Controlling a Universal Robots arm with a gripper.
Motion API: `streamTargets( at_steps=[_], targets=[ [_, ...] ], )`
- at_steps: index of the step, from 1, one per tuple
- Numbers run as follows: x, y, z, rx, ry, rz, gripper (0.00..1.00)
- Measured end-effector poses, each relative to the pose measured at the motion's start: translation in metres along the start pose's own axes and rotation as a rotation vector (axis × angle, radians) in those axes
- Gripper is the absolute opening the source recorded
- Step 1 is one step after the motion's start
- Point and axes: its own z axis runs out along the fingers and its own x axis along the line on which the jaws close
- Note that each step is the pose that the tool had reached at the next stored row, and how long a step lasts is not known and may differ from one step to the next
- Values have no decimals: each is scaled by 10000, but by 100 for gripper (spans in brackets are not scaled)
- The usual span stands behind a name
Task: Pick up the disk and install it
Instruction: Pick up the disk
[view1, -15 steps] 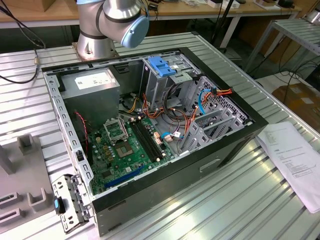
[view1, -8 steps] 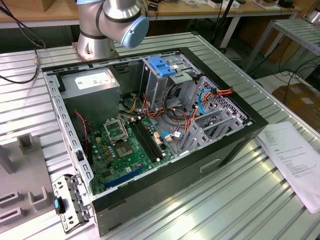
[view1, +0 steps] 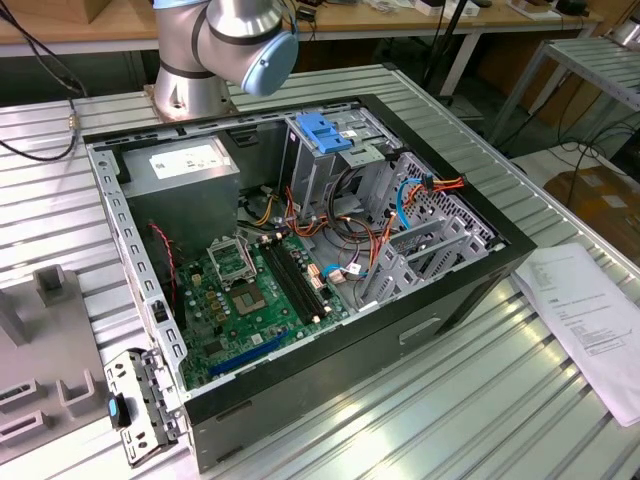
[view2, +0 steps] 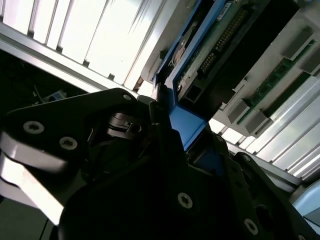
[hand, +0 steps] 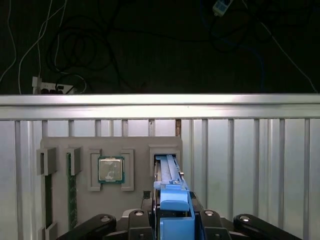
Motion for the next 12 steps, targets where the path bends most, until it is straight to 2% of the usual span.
streamTargets(
  at_steps=[1, 2, 4, 7, 9, 10, 12],
  targets=[
    [0, -1, -90, 1, -1, 1, 37],
    [0, -3, -150, 1, 0, 0, 37],
    [0, -4, -238, 1, -1, 0, 37],
    [0, -6, -325, 1, -1, 0, 37],
    [0, -7, -407, 1, -1, 1, 37],
    [0, -8, -476, 0, 0, 0, 37],
    [0, -10, -576, 1, -1, 0, 37]
  ],
)
